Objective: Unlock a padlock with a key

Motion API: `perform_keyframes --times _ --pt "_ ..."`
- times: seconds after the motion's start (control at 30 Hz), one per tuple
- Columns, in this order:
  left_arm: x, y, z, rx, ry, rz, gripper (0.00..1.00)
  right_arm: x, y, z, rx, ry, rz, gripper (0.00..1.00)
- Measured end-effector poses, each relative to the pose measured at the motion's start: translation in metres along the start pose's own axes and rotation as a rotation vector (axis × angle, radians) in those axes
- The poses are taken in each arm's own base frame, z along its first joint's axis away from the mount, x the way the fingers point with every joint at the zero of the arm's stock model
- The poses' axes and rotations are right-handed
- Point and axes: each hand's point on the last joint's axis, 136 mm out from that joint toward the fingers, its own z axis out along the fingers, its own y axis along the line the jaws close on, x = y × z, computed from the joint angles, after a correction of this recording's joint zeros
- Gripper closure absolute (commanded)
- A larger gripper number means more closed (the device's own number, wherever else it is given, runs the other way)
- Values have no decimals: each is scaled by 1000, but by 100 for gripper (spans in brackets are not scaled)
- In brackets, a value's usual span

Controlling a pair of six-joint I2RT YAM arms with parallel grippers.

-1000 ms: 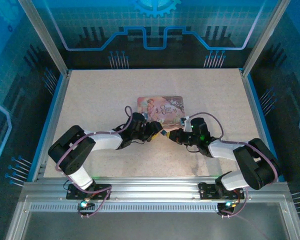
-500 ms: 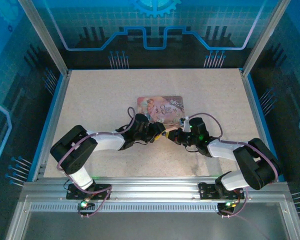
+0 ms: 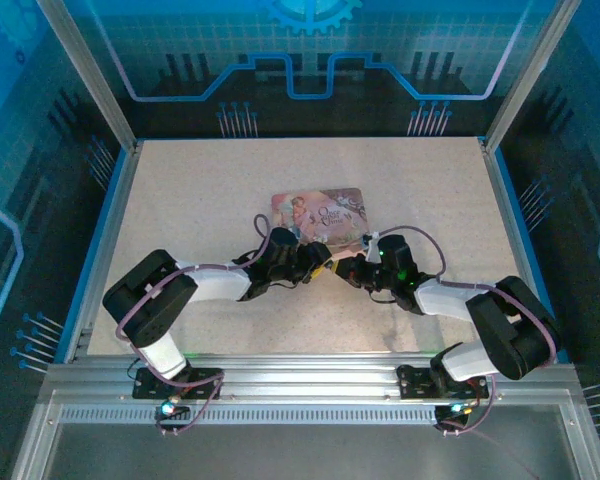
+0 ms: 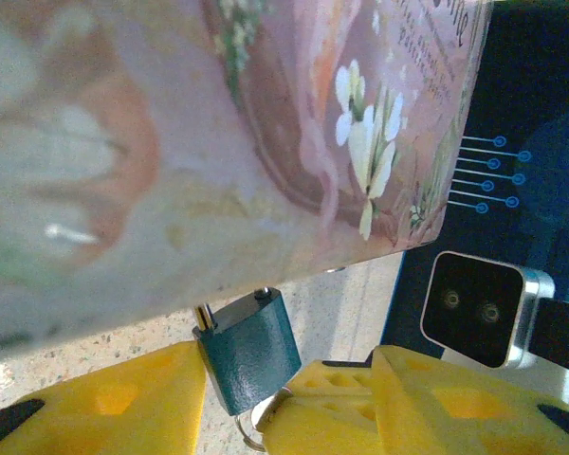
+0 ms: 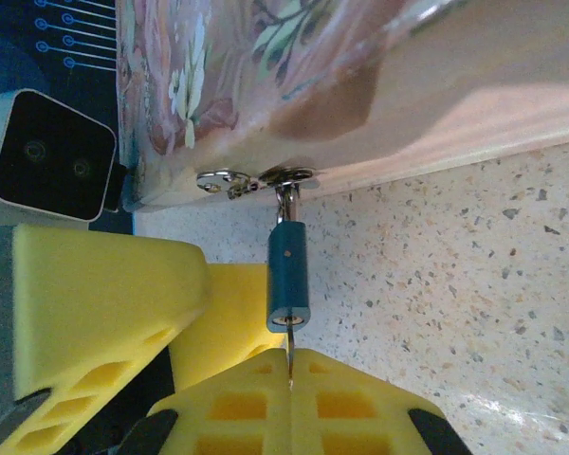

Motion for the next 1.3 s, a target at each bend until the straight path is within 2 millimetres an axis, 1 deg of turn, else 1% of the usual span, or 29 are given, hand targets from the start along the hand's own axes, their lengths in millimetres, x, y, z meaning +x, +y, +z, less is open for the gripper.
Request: perform_keyframes --times 0.33,0.53,0.67,0.77,0.83,0.93,1.0,1.13,1.3 --pt "-2 -5 -1 41 -30 -47 53 -5 4 3 -6 -16 12 96" --pt "-4 -7 -1 54 -44 -52 65 -12 10 3 -20 -43 14 96" --pt "-4 -7 0 58 -52 -53 70 -16 12 3 -24 -61 15 96" --pt "-5 -7 0 59 -55 -52 79 -18 14 3 -26 -67 13 94" --pt "-6 -5 -1 56 -62 -48 87 -20 16 3 -30 -75 9 92" --pt "-7 -5 -1 65 -69 -46 94 -23 16 3 -24 -92 6 87" --pt "-6 -7 -2 76 -66 -50 95 -24 14 3 -17 -97 2 82" --pt "-2 -11 -1 94 -55 -72 95 -15 10 4 3 -66 -16 74" --pt "-1 -14 0 112 -50 -85 94 -9 6 0 30 -44 -60 68"
